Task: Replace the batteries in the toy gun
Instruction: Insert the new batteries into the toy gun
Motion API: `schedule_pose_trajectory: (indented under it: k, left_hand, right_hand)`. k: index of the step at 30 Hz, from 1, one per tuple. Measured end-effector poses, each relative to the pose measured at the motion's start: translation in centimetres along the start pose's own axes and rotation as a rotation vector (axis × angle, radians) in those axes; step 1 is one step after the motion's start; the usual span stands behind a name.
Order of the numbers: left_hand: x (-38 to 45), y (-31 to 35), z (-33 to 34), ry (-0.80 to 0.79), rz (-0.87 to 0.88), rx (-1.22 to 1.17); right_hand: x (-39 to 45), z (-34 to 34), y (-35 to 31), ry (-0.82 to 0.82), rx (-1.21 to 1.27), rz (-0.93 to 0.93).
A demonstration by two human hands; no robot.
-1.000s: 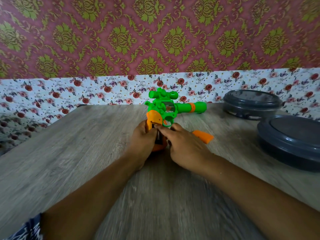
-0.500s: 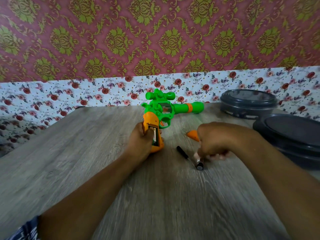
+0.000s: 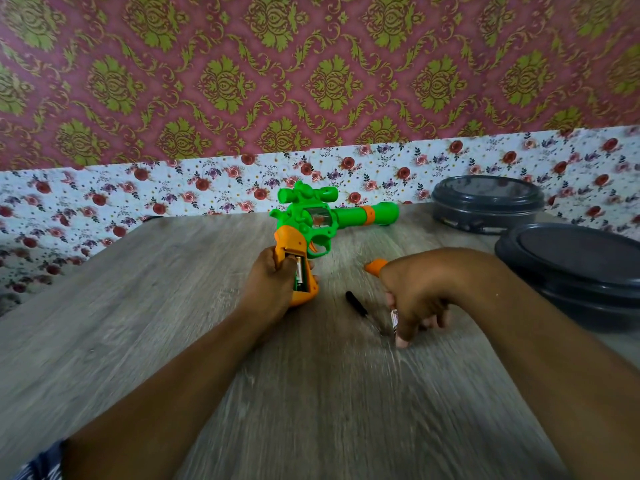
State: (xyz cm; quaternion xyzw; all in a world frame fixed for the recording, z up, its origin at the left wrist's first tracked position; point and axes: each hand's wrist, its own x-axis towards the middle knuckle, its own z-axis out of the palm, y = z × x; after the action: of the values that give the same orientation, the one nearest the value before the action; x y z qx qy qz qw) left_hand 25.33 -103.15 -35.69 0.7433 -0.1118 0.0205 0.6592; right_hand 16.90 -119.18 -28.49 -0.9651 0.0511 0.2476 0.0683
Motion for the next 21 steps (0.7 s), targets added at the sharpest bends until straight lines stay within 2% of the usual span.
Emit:
schedule_pose_trajectory:
  k: [3,6,9,13,21]
  left_hand:
    - [0.0,0.0,-0.1,0.003,-0.011,0.022]
    - [0.1,-0.1,0.0,0.007,-0.026,0.01]
    - [0.2,-0.3,-0.1,0.044,0.006,0.103]
    - [0.2,-0.6,-0.2,0.014,-0.031,0.078]
    - [0.3,-0.3,-0.4,0.018,-0.074,-0.046]
  right_hand:
    - [-0.7,-0.5,0.0,0.082,0.033,-0.117]
    - [-0.7,-0.5,-1.0,0.268,0.22,-0.352]
    - [0.2,0.6,-2.8,0.447,0.35,-0.516]
    - [1.8,1.9,-3.9,0.604,0.287,-0.548]
    - [2.5,2.9,-4.8,0.687,0.335,-0.555]
